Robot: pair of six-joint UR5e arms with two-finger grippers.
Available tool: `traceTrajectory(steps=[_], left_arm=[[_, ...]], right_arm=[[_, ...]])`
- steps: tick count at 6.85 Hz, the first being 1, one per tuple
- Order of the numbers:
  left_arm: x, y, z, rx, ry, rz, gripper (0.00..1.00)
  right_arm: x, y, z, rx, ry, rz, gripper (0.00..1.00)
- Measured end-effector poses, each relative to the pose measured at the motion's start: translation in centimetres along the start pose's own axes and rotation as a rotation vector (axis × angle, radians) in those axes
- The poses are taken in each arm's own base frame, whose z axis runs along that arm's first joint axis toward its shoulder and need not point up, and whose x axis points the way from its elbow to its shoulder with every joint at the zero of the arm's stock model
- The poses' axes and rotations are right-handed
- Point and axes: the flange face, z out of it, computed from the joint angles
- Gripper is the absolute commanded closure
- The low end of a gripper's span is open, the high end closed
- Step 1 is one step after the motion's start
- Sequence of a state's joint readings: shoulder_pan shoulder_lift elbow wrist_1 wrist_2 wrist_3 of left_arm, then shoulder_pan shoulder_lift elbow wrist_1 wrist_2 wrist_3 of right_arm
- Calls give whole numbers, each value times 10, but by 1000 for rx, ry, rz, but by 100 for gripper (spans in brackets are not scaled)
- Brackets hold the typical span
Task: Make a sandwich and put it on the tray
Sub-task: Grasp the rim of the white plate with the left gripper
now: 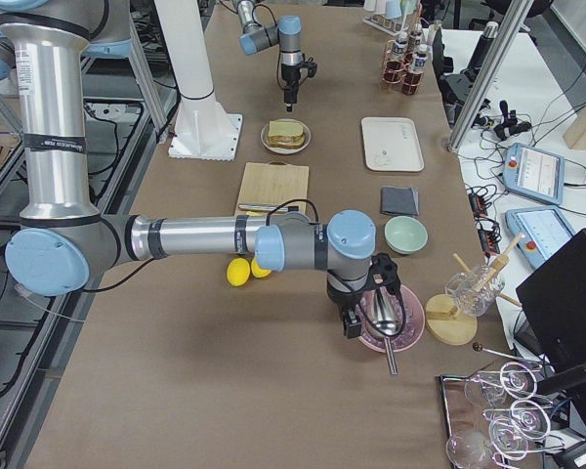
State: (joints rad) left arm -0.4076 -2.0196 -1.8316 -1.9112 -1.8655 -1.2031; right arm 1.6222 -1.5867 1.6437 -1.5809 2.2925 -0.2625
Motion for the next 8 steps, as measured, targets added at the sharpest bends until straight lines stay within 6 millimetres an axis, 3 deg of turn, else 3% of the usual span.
traceTrajectory(steps=[1,3,5,6,7,8], left_arm=[[-9,1,18,0,12,6,20],[-26,1,45,9,41,15,42],[-23,1,46,9,62,20,56],[-20,2,45,8,67,22,72],[-19,3,46,5,70,24,100],[-18,5,47,1,70,28,100]], right_arm=[[12,15,2,-5,0,12,0],[17,25,5,-11,-2,21,0],[18,25,5,-11,-3,23,0],[18,26,5,-11,-3,23,0],[18,26,5,-11,-3,23,0],[18,26,5,-11,-3,23,0]])
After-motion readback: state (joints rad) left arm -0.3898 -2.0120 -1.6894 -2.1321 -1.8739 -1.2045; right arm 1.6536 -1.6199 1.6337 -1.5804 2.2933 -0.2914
